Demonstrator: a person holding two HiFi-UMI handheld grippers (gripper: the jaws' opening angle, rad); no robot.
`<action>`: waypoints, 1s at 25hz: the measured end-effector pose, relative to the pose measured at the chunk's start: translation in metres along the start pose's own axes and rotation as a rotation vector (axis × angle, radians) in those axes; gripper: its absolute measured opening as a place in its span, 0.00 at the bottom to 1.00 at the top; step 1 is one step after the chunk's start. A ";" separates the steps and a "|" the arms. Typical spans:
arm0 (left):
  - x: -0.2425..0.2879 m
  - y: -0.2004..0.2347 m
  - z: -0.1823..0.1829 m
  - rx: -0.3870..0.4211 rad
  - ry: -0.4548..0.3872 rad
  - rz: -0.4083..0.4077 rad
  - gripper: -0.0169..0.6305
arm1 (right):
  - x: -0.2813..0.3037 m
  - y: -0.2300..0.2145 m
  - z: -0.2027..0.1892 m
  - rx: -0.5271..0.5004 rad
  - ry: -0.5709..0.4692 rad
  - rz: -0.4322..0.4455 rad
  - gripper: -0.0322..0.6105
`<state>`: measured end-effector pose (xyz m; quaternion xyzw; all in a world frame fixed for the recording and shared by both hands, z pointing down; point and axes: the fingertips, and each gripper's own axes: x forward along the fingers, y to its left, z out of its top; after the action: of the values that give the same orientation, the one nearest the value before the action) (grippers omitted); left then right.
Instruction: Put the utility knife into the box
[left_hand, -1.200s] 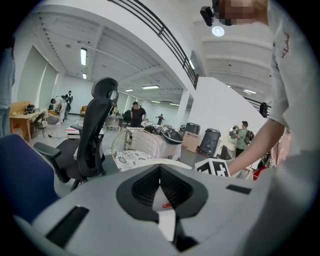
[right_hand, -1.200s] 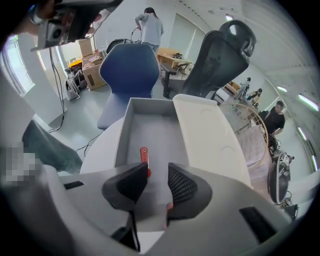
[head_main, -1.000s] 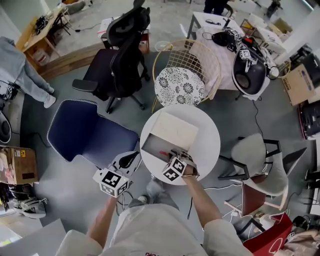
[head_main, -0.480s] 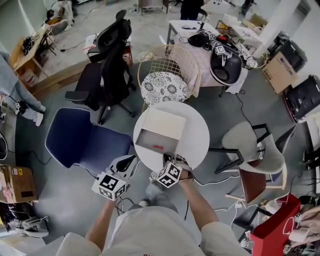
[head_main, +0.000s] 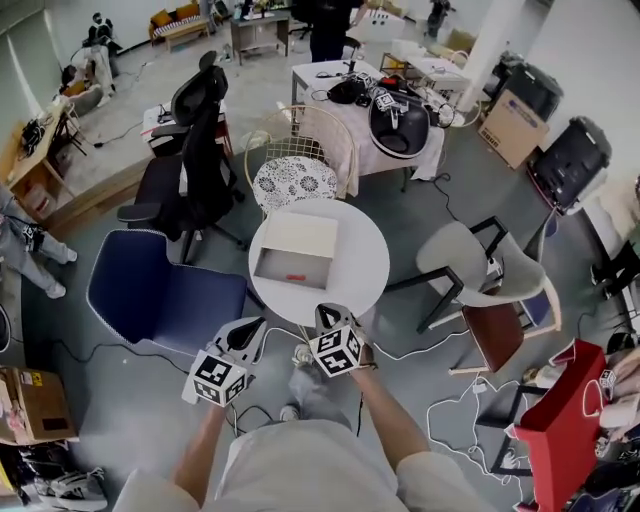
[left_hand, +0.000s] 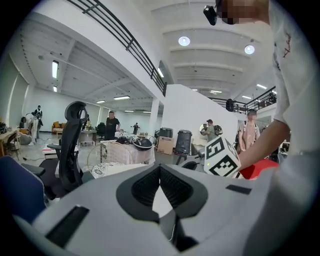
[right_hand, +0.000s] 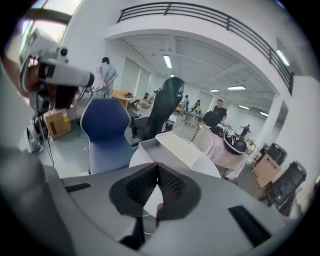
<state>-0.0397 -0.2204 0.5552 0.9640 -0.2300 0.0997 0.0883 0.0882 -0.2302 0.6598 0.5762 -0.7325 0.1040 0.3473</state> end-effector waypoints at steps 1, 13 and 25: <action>-0.004 -0.008 0.000 0.006 -0.005 -0.003 0.04 | -0.011 0.000 0.001 0.074 -0.037 0.003 0.08; -0.039 -0.065 -0.003 0.030 -0.034 -0.022 0.04 | -0.097 -0.007 0.002 0.515 -0.328 -0.019 0.08; -0.061 -0.091 -0.011 0.006 -0.035 -0.018 0.04 | -0.152 0.003 -0.011 0.472 -0.377 -0.091 0.08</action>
<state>-0.0523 -0.1119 0.5405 0.9679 -0.2226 0.0826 0.0823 0.1042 -0.1059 0.5732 0.6824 -0.7130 0.1467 0.0663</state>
